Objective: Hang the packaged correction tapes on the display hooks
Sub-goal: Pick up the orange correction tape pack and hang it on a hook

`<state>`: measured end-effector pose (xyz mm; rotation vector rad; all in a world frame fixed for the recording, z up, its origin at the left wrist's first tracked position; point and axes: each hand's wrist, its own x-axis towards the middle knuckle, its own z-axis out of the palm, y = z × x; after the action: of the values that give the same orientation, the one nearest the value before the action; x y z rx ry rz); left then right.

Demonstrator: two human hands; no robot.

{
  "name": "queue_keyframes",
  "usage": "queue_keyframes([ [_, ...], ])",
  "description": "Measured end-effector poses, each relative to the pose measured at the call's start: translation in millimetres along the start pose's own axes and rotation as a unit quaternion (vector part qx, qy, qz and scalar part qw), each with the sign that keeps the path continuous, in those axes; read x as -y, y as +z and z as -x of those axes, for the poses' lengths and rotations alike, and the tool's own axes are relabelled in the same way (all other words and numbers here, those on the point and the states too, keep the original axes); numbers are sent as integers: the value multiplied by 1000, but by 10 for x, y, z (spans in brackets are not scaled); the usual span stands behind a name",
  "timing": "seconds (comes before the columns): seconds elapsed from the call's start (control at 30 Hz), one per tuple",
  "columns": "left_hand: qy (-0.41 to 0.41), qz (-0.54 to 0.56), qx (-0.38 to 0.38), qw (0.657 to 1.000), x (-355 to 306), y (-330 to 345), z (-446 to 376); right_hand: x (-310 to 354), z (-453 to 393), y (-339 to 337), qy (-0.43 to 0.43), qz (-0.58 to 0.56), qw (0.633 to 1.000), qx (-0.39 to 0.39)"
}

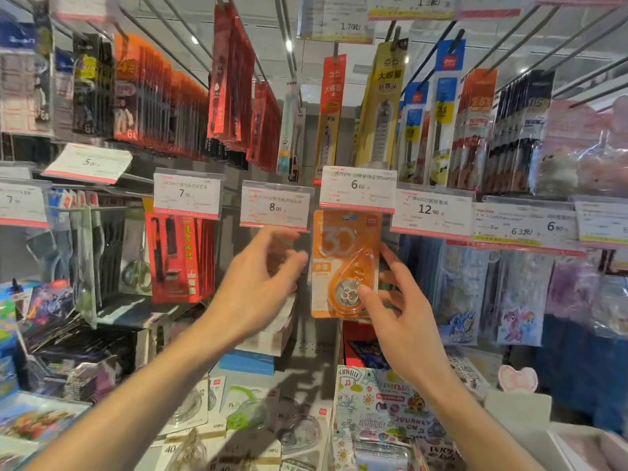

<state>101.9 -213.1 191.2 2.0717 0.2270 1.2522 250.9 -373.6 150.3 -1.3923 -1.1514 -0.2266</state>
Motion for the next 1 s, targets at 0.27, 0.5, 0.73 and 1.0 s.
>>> queue_keyframes([
  [0.27,92,-44,4,995,327,537,41,-116,-50,91,7,46,998,-32],
  [0.5,-7,-116,-26,993,562,752,-210,-318,-338,170,57,138,989,-22],
  [0.73,-26,-29,-1,999,855,795,-396,-452,-565,201,116,62,991,-28],
  [1.0,-159,138,72,975,850,1039,-768,-565,-871,349,226,72,970,50],
])
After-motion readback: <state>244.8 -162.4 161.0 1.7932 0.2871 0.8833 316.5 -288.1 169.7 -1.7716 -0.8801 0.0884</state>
